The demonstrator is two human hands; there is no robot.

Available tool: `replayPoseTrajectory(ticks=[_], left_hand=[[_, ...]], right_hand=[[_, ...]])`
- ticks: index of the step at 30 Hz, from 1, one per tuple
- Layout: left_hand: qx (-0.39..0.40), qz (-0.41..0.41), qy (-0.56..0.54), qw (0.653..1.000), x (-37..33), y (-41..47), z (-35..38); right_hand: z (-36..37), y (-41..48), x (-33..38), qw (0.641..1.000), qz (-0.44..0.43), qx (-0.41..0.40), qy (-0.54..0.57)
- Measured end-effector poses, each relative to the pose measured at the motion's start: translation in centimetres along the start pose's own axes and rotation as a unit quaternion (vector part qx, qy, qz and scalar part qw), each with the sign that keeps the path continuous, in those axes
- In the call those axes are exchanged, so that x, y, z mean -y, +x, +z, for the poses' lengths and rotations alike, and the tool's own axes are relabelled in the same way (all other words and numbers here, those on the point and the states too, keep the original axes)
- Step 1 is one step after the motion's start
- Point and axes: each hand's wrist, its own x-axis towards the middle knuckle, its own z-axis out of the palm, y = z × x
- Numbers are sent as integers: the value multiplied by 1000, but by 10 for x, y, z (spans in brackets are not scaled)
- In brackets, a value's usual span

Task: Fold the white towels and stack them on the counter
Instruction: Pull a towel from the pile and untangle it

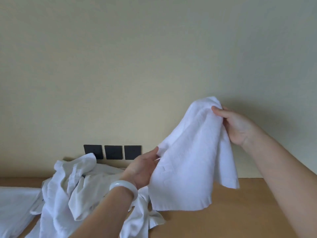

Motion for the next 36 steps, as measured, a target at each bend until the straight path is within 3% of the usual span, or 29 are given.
replayPoseTrajectory(ticks=[4, 7, 10, 13, 15, 18, 20, 22, 26, 28, 33, 36], left_hand=[[-40, 83, -46, 995, 29, 18, 52], [-83, 122, -131, 980, 56, 32, 73], [-138, 100, -189, 967, 104, 58, 92], [-205, 32, -148, 967, 171, 90, 110], [-257, -24, -139, 956, 217, 108, 104], [-303, -83, -154, 937, 270, 117, 87], [-314, -90, -166, 930, 288, 117, 80], [-328, -81, -171, 926, 299, 116, 76], [-358, -101, -165, 913, 311, 111, 73], [-385, -105, -184, 898, 318, 105, 70], [-388, -57, -223, 892, 316, 89, 59], [-364, -39, -241, 899, 302, 88, 51]], right_hand=[[-94, -15, -4, 998, 40, 21, -39], [-161, -17, -37, 991, 83, -11, -101], [-202, -17, -103, 973, 148, -34, -175], [-220, -27, -182, 920, 199, -51, -332], [-227, -47, -232, 894, 249, -90, -361], [-226, -101, -284, 859, 404, -111, -296], [-221, -148, -312, 842, 496, -176, -116], [-204, -187, -331, 789, 578, -180, 108], [-167, -199, -352, 718, 572, -218, 331], [-154, -187, -352, 729, 541, -247, 339], [-181, -172, -332, 820, 464, -217, 256], [-227, -180, -302, 834, 395, -194, 334]])
